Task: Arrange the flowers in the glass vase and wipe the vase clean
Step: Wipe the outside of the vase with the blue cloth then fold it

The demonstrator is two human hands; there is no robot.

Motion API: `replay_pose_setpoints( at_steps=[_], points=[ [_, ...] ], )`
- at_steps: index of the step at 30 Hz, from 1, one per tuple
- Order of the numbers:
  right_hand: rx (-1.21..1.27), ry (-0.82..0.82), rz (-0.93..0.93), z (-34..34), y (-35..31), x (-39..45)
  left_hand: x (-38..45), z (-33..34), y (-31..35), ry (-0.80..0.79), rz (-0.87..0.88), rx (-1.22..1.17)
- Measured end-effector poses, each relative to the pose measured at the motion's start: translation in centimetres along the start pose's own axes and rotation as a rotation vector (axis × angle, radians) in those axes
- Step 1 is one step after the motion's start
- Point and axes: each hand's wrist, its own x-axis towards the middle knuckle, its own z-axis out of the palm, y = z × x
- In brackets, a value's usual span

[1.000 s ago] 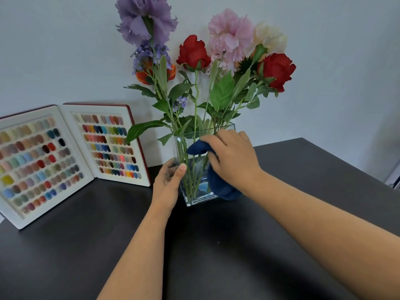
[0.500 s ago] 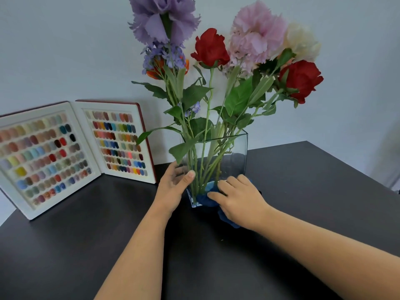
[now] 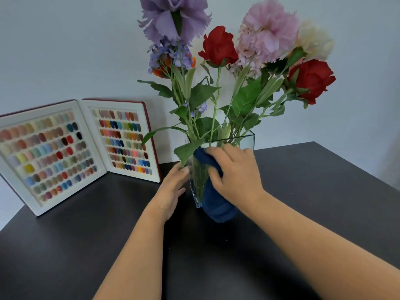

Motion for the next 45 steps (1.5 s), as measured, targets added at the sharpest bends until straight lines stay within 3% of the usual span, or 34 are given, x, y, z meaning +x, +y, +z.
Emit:
replay_pose_setpoints(
  at_steps=[4,11,13,17,20,24,31,33,39,41,45],
  points=[
    [-0.157,-0.07,-0.259,2.0,-1.1,-2.1,0.3,-0.2,0.3,0.04,-0.059,-0.179],
    [-0.319,-0.411,-0.42,2.9,-1.6,-5.3,0.6,-0.4,-0.3,0.049,-0.091,-0.064],
    [-0.308,-0.352,-0.356,1.9,-1.4,-4.3,0.4,-0.2,-0.3,0.059,-0.079,-0.036],
    [-0.175,-0.047,-0.172,-1.0,0.4,-0.4,0.4,0.0,-0.3,0.065,-0.049,-0.015],
    [-0.158,0.039,-0.054,-2.7,1.7,1.3,0.1,0.1,-0.2,0.036,-0.043,0.007],
    [-0.175,0.014,-0.023,-2.4,2.4,0.0,-0.1,0.2,0.0,0.01,-0.035,0.017],
    [-0.301,-0.302,-0.318,0.2,3.3,-5.5,-0.6,0.7,0.2,-0.009,0.03,0.048],
    [-0.283,-0.264,-0.301,-0.3,4.0,-5.1,-0.7,0.8,0.2,-0.012,0.047,0.061],
    [-0.148,0.121,0.019,-3.4,6.6,-0.3,-0.3,0.4,-0.4,0.001,0.075,0.071],
    [-0.159,0.101,0.0,-3.2,6.6,-0.5,-0.1,0.3,-0.7,0.01,0.077,0.067],
    [-0.273,-0.128,-0.218,-1.0,6.0,-4.7,0.3,0.3,-0.9,0.014,0.076,0.049]
  ],
)
